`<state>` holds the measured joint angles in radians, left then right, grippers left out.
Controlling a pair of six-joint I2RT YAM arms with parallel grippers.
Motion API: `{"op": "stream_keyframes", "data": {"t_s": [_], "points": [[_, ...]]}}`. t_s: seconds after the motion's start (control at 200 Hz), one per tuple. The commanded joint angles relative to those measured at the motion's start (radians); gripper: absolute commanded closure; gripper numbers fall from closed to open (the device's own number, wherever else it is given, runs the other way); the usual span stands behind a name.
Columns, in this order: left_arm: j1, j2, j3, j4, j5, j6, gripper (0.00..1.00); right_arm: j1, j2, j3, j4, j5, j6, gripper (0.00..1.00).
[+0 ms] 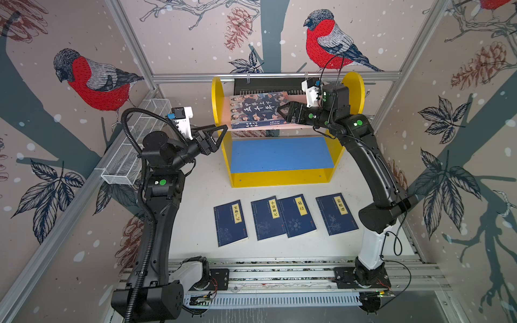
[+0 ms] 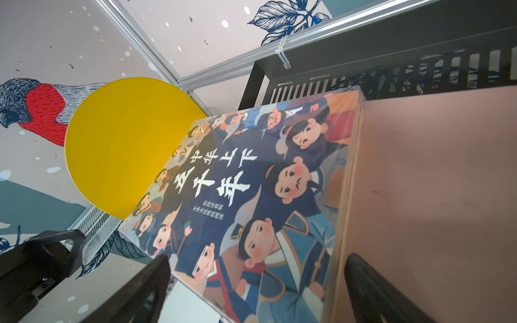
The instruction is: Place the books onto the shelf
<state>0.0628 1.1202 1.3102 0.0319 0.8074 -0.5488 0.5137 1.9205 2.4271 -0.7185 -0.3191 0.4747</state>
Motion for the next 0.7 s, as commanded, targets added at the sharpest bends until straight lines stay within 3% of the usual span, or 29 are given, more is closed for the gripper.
{"op": "stream_keyframes", "data": {"t_s": [0.0, 0.185, 0.46, 0.695], "points": [[-0.001, -0.010, 0.020, -0.035, -0.030, 0.088, 0.20, 0.001, 0.003, 0.007, 0.007, -0.028, -0.027, 0.03], [-0.001, -0.020, 0.053, -0.116, -0.090, 0.226, 0.21, 0.003, 0.010, 0.007, 0.013, -0.067, -0.037, 0.03], [-0.001, -0.023, 0.092, -0.165, -0.138, 0.323, 0.21, 0.021, 0.026, 0.009, 0.024, -0.102, -0.053, 0.04], [-0.001, -0.014, 0.125, -0.172, -0.155, 0.319, 0.21, -0.002, 0.031, 0.015, 0.008, 0.009, -0.068, 0.03]]}}
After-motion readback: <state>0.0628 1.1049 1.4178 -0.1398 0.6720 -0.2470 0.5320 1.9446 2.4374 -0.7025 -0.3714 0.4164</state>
